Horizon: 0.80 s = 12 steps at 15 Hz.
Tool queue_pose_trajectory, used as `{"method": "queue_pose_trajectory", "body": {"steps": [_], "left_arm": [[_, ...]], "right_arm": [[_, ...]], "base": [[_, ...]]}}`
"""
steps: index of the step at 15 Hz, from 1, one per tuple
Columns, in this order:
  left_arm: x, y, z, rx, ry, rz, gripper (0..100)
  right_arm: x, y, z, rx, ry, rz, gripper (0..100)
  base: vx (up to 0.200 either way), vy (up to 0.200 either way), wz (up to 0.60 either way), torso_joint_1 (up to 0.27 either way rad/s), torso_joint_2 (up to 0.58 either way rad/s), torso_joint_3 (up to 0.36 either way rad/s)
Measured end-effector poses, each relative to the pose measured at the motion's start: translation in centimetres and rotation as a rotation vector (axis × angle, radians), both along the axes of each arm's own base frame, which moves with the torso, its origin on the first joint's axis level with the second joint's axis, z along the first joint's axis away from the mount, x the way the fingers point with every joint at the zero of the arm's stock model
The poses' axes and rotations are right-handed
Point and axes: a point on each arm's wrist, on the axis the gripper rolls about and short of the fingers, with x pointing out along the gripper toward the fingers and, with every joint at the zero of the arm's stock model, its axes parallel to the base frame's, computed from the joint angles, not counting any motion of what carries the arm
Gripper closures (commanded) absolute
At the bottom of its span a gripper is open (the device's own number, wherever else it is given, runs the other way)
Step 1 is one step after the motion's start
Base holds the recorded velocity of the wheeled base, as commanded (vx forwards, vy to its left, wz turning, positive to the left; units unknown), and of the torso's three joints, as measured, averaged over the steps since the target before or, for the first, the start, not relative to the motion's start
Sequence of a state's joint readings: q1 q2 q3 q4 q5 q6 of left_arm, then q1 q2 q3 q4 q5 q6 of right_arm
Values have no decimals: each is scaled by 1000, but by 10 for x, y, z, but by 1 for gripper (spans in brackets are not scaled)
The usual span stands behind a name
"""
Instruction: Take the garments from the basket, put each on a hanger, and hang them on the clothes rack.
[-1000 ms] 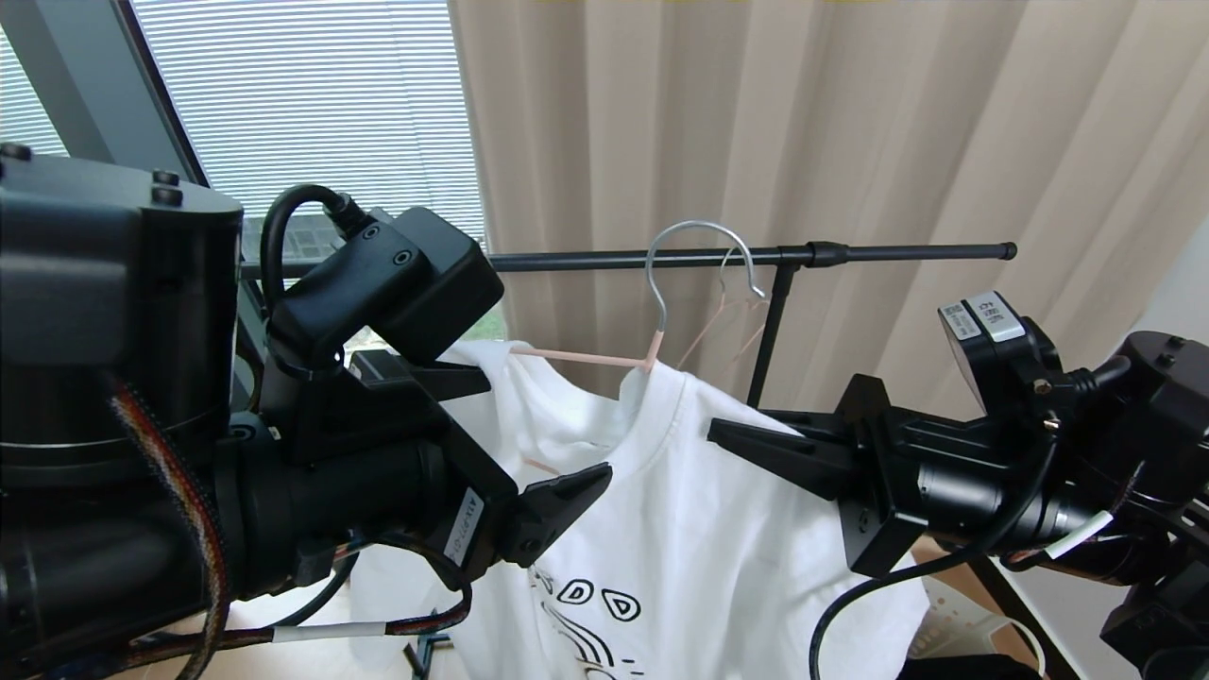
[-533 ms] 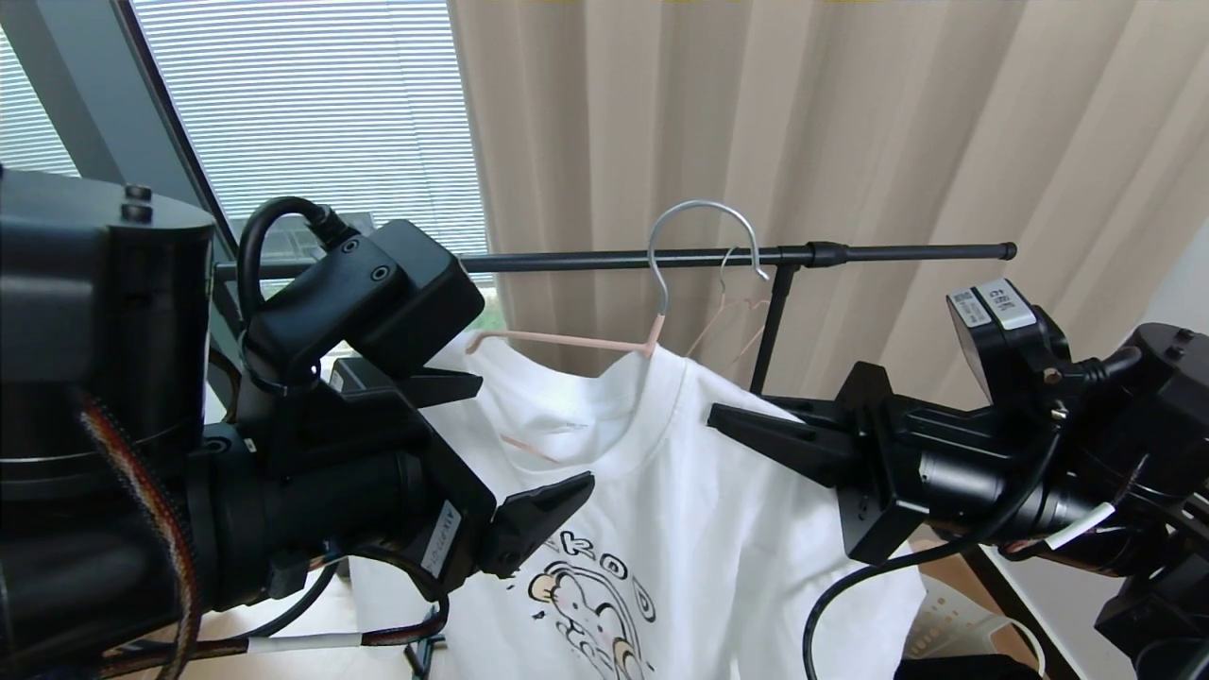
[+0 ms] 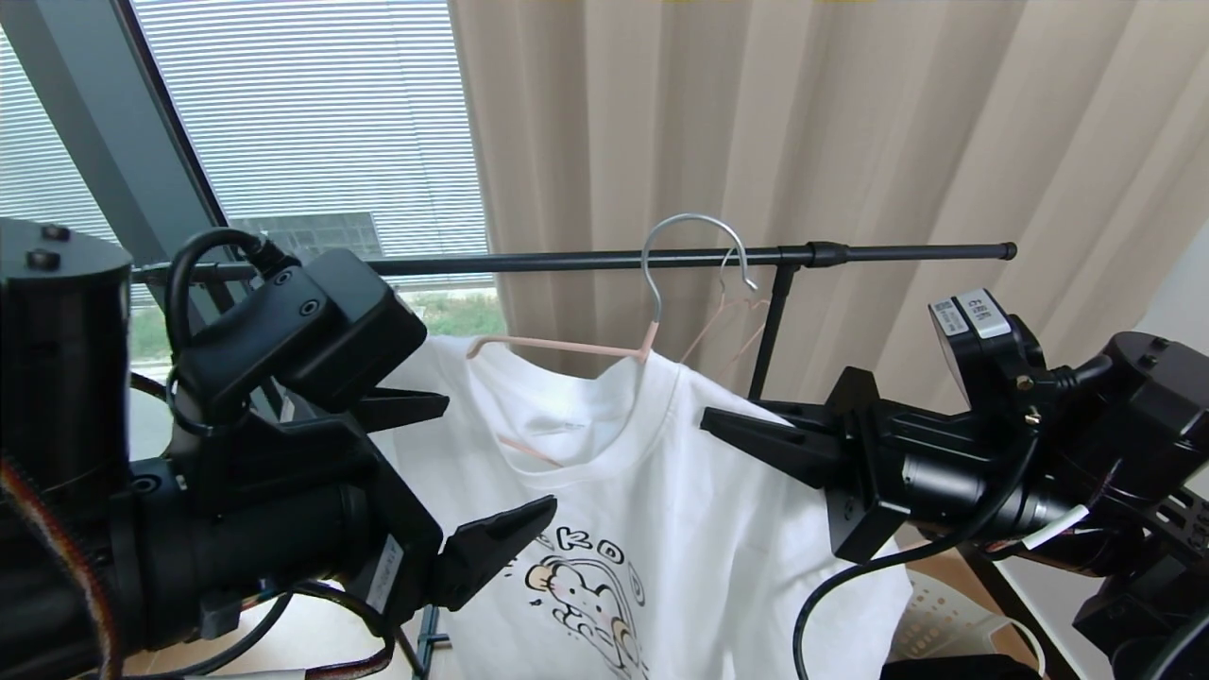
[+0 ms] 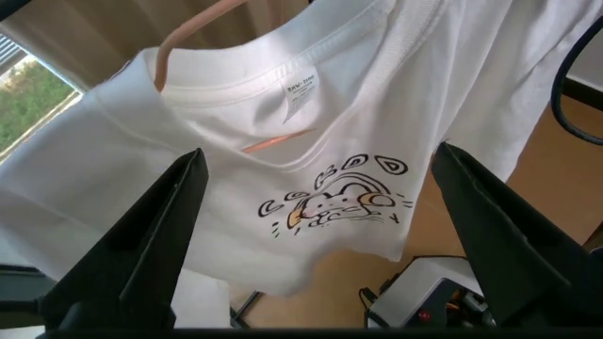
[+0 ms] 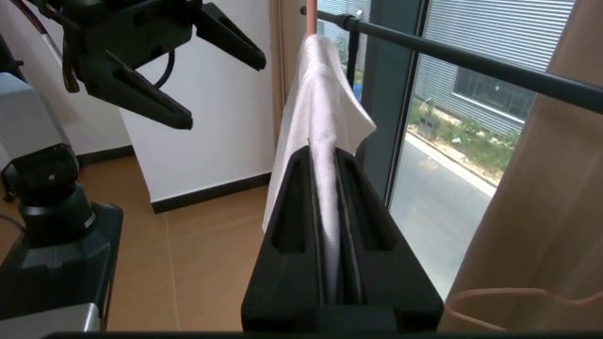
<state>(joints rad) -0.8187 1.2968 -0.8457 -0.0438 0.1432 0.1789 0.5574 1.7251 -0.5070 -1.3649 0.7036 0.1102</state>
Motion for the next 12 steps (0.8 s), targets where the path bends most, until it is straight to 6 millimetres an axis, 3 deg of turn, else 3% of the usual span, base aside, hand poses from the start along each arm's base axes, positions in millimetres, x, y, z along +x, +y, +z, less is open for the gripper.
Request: {"method": "queue_pose_trajectory", "body": {"steps": [4, 8, 10, 12], "left_arm": [[-11, 17, 1, -27, -10, -5, 0], [-24, 44, 15, -74, -63, -15, 0], [-23, 63, 29, -30, -78, 15, 0], [-23, 82, 63, -15, -110, -22, 0]], "right_arm": [[1, 0, -1, -1, 3, -1, 100], [-1, -1, -3, -9, 11, 6, 100], [-2, -1, -5, -14, 17, 7, 100], [-3, -2, -7, -21, 20, 25, 100]], "base": [[0, 0, 0, 0, 0, 0], [0, 0, 0, 0, 0, 0], [0, 0, 0, 0, 0, 0], [0, 0, 0, 0, 0, 0]]}}
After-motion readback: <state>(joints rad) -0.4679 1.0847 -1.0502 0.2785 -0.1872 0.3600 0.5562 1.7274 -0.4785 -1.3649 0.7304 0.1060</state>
